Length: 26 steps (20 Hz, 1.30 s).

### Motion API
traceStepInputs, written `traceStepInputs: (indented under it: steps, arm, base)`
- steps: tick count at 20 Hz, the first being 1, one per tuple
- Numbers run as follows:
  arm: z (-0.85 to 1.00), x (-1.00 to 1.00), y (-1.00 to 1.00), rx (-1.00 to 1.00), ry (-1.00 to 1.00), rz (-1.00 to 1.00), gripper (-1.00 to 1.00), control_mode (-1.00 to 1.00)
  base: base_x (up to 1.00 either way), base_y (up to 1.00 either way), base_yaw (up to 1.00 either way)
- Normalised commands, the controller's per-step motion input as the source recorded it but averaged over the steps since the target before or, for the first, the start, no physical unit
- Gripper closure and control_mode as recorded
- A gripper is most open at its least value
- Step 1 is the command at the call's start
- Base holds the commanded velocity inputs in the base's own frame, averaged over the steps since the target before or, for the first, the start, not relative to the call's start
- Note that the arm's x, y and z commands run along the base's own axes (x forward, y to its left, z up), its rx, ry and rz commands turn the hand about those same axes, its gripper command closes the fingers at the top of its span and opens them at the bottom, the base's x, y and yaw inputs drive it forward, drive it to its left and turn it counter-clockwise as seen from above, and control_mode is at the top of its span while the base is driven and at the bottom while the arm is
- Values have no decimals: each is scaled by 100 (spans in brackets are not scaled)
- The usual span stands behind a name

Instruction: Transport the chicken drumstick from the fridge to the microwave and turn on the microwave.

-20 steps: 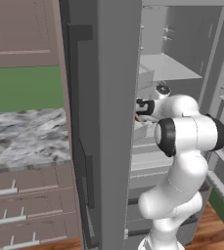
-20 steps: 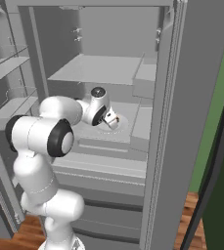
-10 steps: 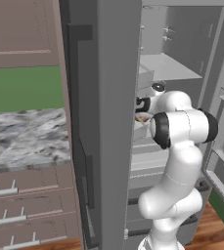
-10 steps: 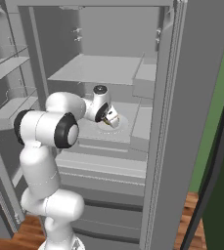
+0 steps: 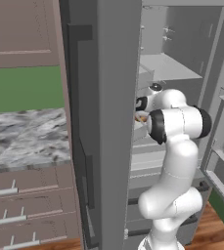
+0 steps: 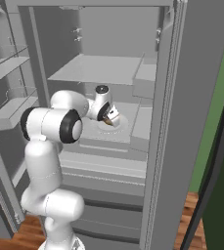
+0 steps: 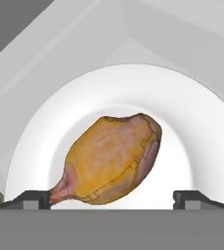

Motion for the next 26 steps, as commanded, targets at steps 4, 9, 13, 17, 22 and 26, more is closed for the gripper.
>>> traceStepInputs:
  steps: [4, 9, 13, 17, 22, 26]
  arm:
    - [-15, 20, -5, 0, 0, 0, -100, -100]
    - [-11, 16, -5, 0, 0, -1, -100, -100]
    - [-10, 12, 0, 0, 0, -1, -100, -100]
    - [-8, 14, 0, 0, 0, -1, -100, -100]
    - [-12, 8, 0, 0, 0, 0, -100, -100]
    - [-15, 7, 0, 0, 0, 0, -100, -100]
  base:
    - [0, 0, 0]
    - [0, 0, 0]
    - [0, 0, 0]
    - [0, 0, 0]
    - [0, 0, 0]
    - [0, 0, 0]
